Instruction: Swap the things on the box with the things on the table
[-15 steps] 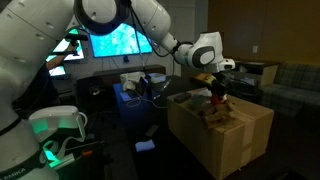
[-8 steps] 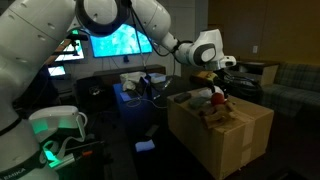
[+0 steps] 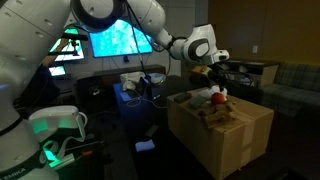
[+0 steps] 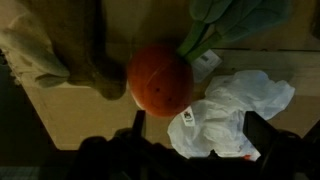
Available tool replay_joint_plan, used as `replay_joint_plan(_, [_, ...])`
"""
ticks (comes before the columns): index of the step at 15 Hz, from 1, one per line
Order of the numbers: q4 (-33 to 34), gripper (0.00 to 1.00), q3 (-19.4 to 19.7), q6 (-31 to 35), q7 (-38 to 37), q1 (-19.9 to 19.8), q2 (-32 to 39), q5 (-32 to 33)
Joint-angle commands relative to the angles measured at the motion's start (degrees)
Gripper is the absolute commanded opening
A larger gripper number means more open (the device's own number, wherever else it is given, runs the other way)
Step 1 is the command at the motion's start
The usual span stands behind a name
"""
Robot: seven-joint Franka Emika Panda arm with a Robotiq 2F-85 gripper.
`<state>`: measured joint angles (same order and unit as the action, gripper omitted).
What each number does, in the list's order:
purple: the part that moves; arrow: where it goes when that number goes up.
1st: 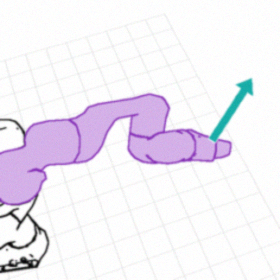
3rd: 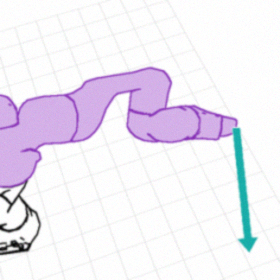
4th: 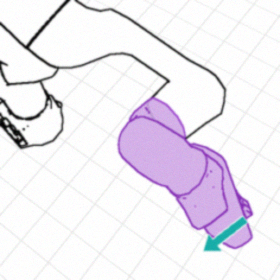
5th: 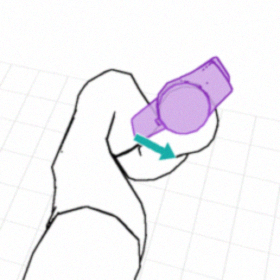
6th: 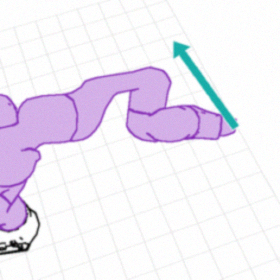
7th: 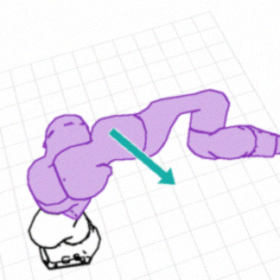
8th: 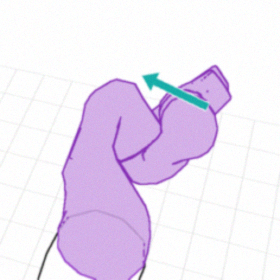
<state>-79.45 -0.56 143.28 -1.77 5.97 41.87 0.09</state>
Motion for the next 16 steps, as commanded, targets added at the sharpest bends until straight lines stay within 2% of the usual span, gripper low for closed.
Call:
replay_joint_plan(1, [-6.43,1.0,-0.04,2.53,-1.89,2.13,-4.33,1.47])
replay_joint_plan(8, [-13.99,1.0,-1.22,4.75,-3.53,5.71,-7.83,2.04])
replay_joint_plan(16, [-21.05,1.0,-4.88,6.31,-0.42,5.01,-11.13,0.74])
